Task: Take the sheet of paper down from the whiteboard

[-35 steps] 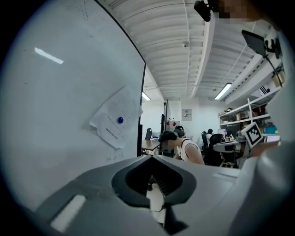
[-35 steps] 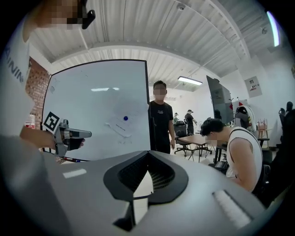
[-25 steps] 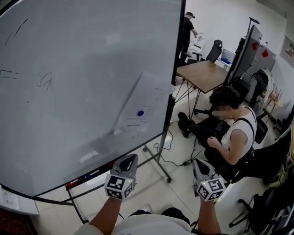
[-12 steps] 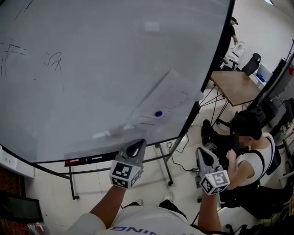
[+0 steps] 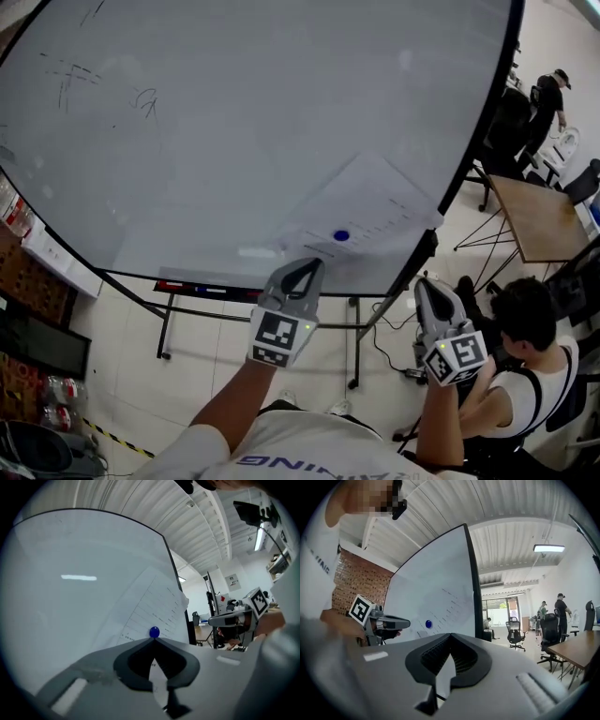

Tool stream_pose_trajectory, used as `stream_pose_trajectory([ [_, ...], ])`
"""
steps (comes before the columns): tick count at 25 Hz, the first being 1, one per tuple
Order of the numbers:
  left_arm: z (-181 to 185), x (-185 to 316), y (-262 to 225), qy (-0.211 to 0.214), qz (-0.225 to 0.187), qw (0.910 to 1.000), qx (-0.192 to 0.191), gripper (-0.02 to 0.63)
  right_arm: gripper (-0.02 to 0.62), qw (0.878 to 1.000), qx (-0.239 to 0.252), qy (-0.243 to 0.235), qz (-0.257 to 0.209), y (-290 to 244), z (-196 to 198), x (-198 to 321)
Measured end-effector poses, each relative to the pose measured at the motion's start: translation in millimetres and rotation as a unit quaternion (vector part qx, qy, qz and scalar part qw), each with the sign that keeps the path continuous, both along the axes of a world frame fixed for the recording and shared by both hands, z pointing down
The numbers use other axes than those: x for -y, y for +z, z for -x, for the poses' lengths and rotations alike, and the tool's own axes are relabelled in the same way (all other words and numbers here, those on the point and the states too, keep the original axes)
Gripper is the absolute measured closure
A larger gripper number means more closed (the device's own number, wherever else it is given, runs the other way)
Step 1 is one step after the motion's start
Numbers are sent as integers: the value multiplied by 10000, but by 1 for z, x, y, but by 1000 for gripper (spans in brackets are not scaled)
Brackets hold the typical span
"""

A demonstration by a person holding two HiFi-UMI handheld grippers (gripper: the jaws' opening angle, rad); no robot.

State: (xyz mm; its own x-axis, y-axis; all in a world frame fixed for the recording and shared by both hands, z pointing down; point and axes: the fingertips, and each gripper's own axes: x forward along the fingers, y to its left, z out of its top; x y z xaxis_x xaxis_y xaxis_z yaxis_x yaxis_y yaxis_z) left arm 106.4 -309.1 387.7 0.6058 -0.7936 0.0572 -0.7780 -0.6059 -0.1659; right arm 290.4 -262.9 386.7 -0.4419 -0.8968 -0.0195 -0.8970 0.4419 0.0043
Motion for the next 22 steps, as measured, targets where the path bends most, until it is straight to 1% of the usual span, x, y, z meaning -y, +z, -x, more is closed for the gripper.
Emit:
stream_pose_trajectory([
  [5,-11,16,-10,-304,-428,9967,625,595,589,9998,13,-144,-158,-17,5,14],
  [7,-20,23,-3,-364,-453,9949,820,482,589,9996,-27,-189,-185,-21,8,13],
  [8,-24,26,-1,-392,-467,9942,883,471,589,9996,-53,-200,-207,-24,8,13],
  [10,-31,32,0,-444,-495,9933,948,446,589,9994,-97,-197,-257,-29,9,14],
  [13,-36,39,2,-526,-471,9930,949,439,589,9990,-173,-237,-326,-36,14,15],
  [18,-39,47,2,-748,-433,9924,873,444,589,9984,-284,-302,-377,-47,18,23],
  [22,-40,49,2,-1072,-556,9875,1008,446,589,9982,-276,-312,-432,-55,20,27],
])
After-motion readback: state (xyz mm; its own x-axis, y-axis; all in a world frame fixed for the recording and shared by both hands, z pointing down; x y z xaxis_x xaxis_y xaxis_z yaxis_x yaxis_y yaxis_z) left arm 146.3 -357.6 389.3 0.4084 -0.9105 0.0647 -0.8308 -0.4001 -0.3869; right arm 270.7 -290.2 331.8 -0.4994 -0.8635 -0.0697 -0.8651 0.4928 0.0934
